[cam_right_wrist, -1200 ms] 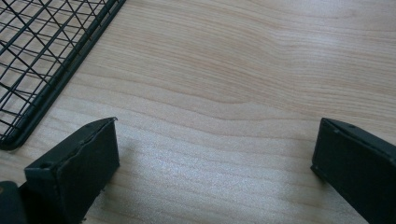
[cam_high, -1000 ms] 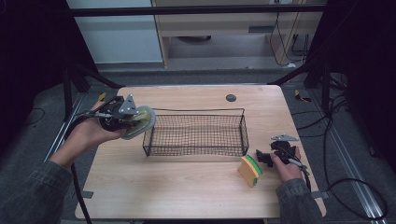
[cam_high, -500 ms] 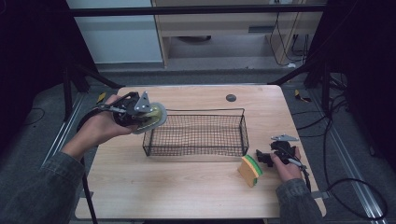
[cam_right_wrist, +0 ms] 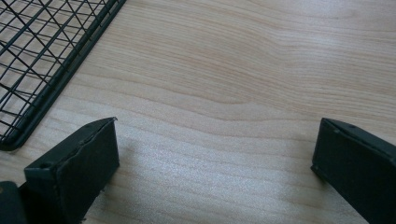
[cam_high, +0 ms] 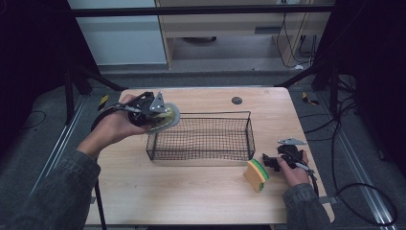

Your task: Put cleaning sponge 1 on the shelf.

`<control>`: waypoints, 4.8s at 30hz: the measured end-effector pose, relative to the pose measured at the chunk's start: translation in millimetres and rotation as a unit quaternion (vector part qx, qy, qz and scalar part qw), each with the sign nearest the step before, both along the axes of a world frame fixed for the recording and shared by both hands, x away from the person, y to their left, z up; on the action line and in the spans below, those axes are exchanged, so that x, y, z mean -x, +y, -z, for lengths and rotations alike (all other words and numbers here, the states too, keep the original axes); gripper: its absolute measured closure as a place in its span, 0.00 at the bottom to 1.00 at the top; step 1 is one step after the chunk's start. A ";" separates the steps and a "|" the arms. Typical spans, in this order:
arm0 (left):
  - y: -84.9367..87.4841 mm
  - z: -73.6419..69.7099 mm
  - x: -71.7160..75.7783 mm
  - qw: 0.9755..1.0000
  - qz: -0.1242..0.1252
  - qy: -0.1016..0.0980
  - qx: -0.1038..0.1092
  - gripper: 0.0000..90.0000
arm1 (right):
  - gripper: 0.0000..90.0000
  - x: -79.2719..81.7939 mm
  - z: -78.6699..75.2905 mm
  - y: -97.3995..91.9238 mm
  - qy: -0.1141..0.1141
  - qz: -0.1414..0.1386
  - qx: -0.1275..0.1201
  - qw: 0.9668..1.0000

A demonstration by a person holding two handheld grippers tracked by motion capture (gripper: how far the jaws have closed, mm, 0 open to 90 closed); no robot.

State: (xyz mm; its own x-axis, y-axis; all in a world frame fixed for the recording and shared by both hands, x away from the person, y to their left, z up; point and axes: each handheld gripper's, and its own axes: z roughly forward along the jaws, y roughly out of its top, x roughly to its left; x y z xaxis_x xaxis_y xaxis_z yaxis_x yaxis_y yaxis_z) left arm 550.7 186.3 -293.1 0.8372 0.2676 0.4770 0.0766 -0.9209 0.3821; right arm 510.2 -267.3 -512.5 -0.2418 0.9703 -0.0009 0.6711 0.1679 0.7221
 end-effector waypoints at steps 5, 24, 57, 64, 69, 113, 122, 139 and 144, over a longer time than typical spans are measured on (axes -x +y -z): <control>-3.4 4.8 -4.5 1.000 0.003 0.003 -0.003 0.78 | 0.01 0.0 0.0 0.1 0.000 0.000 0.000 1.000; -21.1 22.6 -15.3 0.998 0.042 0.014 -0.036 0.78 | 0.01 -0.3 0.0 0.1 0.000 -0.001 0.001 1.000; -28.9 53.7 -17.3 0.995 0.066 0.041 -0.070 0.78 | 0.01 -1.0 0.0 0.7 -0.001 -0.001 0.000 1.000; -28.0 58.7 -18.3 0.994 0.063 0.046 -0.076 0.78 | 0.01 -1.1 0.1 0.6 -0.002 -0.002 0.000 1.000; -27.6 59.2 -19.4 0.994 0.062 0.049 -0.074 0.78 | 0.01 -1.1 0.1 0.6 -0.002 -0.002 0.000 1.000; -21.5 107.6 -33.5 0.991 0.040 0.099 -0.080 0.78 | 0.01 -1.0 0.1 0.6 -0.002 -0.002 0.000 1.000; -21.6 115.4 -38.1 0.990 0.035 0.110 -0.080 0.78 | 0.01 -1.0 0.1 0.6 -0.002 -0.002 0.001 1.000; -30.4 125.8 -46.3 0.989 0.018 0.129 -0.076 0.77 | 0.01 -1.0 0.1 0.6 -0.002 -0.002 0.001 1.000; -29.7 125.9 -46.5 0.989 0.013 0.131 -0.070 0.75 | 0.01 -1.1 0.1 0.6 -0.002 -0.002 0.001 1.000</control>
